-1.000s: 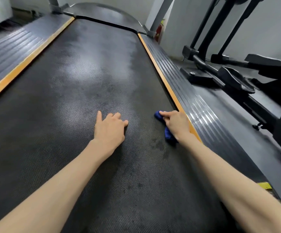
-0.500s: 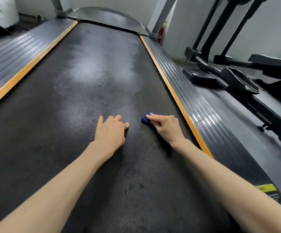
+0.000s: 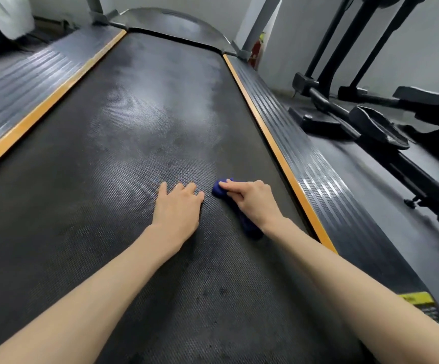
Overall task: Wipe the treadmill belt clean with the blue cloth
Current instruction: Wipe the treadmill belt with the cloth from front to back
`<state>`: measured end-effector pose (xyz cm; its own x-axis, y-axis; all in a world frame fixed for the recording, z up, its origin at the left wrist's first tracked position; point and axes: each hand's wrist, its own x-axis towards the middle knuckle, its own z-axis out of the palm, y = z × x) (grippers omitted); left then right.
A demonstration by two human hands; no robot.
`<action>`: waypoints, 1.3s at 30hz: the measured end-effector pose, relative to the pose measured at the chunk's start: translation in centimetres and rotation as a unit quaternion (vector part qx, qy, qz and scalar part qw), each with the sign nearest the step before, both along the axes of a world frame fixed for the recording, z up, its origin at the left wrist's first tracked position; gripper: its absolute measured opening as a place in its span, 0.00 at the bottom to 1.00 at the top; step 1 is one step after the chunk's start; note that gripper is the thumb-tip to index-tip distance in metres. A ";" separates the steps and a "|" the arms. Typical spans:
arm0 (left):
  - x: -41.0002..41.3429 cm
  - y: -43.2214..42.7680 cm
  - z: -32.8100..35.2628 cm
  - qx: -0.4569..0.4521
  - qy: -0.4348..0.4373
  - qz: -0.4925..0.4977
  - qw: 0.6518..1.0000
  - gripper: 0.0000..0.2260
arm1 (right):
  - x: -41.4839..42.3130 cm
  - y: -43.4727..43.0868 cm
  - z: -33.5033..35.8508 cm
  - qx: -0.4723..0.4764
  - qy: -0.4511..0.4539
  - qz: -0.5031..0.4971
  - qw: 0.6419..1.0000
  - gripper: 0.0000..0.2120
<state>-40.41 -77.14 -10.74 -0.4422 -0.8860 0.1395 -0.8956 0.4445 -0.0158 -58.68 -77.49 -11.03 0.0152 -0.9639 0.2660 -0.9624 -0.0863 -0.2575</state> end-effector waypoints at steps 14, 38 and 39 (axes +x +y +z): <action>-0.9 0.3 -0.2 0.018 0.053 0.038 0.998 0.17 | 1.8 10.5 1.1 0.099 -0.043 -0.090 0.990 0.22; -1.0 3.2 1.6 0.072 0.103 0.067 0.990 0.18 | -3.2 11.8 0.7 0.095 0.022 -0.095 0.991 0.22; -0.9 4.4 1.8 0.032 0.103 0.054 0.993 0.17 | -3.8 10.5 0.8 0.096 0.023 -0.096 0.990 0.21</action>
<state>-41.28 -72.77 -8.97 -0.3129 -0.9364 0.1589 -0.9191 0.3407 0.1981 -62.44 -67.04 -10.24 -0.1657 -0.9829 0.0799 -0.9673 0.1463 -0.2070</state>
